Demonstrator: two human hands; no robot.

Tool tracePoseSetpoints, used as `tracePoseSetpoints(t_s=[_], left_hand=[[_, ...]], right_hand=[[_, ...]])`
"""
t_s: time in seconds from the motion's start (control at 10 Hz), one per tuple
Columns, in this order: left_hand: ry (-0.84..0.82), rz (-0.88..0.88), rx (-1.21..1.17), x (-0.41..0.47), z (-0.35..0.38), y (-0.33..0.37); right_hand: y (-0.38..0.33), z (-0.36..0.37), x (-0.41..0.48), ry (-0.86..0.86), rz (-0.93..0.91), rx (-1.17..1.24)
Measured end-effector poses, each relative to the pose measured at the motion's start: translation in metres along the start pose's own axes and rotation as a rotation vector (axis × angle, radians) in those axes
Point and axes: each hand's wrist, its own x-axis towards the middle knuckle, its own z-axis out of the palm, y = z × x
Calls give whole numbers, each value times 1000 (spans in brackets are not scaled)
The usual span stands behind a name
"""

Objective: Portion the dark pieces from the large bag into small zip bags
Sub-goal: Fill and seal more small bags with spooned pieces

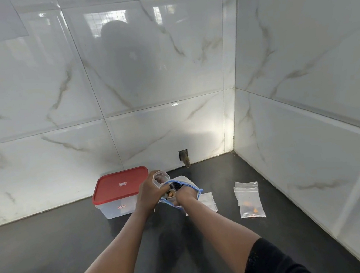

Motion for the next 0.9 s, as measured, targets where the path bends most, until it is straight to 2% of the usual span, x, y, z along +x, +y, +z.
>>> tracePoseSetpoints(t_s=[0.1, 0.4, 0.7, 0.9], left_hand=[[24, 5, 11, 3, 6, 4], [74, -63, 11, 8, 23, 15], [98, -107, -50, 7, 36, 23], [79, -93, -46, 8, 39, 29]], right_hand=[[0, 0, 4, 85, -5, -53], [-10, -40, -7, 253, 68, 64], [-8, -112, -15, 165, 55, 253], [-30, -150, -44, 91, -26, 235]])
